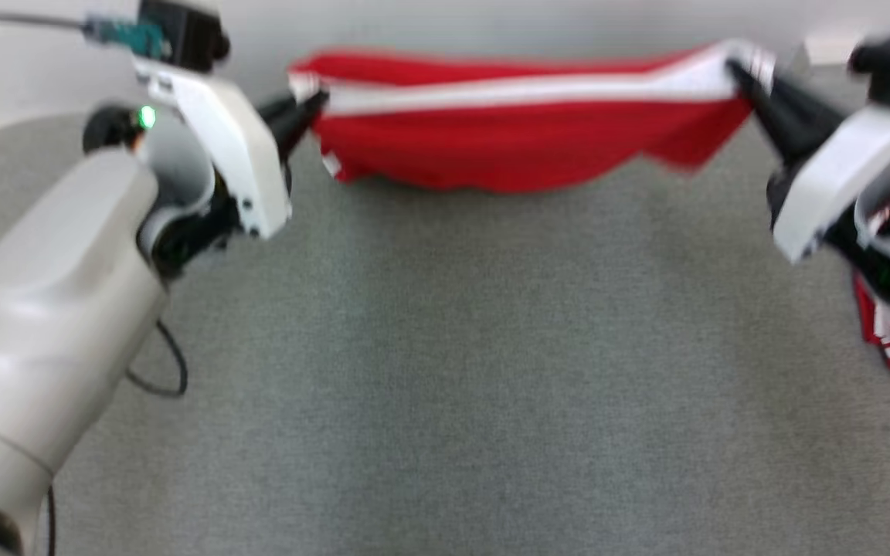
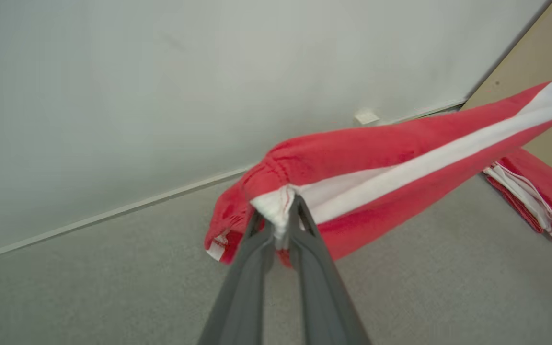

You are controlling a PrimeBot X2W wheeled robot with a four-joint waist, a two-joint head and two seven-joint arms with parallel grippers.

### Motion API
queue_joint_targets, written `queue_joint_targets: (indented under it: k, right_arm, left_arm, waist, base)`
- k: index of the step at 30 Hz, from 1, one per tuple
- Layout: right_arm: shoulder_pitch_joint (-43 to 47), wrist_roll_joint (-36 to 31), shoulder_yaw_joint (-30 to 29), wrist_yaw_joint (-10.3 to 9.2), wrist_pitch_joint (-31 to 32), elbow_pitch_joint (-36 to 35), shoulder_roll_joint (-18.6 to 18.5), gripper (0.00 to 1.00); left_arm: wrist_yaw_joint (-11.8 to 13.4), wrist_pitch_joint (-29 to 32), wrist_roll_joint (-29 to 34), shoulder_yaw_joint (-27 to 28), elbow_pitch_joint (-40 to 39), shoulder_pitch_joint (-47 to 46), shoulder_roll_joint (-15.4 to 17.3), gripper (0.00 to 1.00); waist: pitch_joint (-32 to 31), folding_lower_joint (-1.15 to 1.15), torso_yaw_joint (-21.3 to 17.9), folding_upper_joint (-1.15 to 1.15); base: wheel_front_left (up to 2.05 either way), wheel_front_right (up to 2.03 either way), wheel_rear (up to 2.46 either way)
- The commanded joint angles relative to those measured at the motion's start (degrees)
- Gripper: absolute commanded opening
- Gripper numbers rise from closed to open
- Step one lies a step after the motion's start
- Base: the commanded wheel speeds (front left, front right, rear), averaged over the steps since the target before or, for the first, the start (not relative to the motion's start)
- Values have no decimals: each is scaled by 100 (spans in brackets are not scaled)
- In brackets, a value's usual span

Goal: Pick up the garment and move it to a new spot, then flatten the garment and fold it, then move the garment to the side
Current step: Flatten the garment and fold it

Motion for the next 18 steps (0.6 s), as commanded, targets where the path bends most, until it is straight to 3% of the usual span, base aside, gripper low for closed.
queue_joint_targets:
  k: [1,12,18]
  right_arm:
    - [179,129,72,-20,50,-121,-145,0]
    - [1916,1146,924,-20,1193,-1843,-1353,0]
    - [2556,1332,1019,-20,2128,-3092,-2080,0]
  left_arm:
    - [12,97,-140,-35,-22,168,116,0]
    - [22,1752,-1482,-627,-1299,1910,736,0]
    - [480,2160,-1833,-795,-2482,2728,1345,0]
  waist:
    - [-288,0,-38,0]
    - [-1471,0,-39,0]
    - [-1744,0,-138,0]
  base:
    - [0,0,0]
    - [0,0,0]
    - [0,0,0]
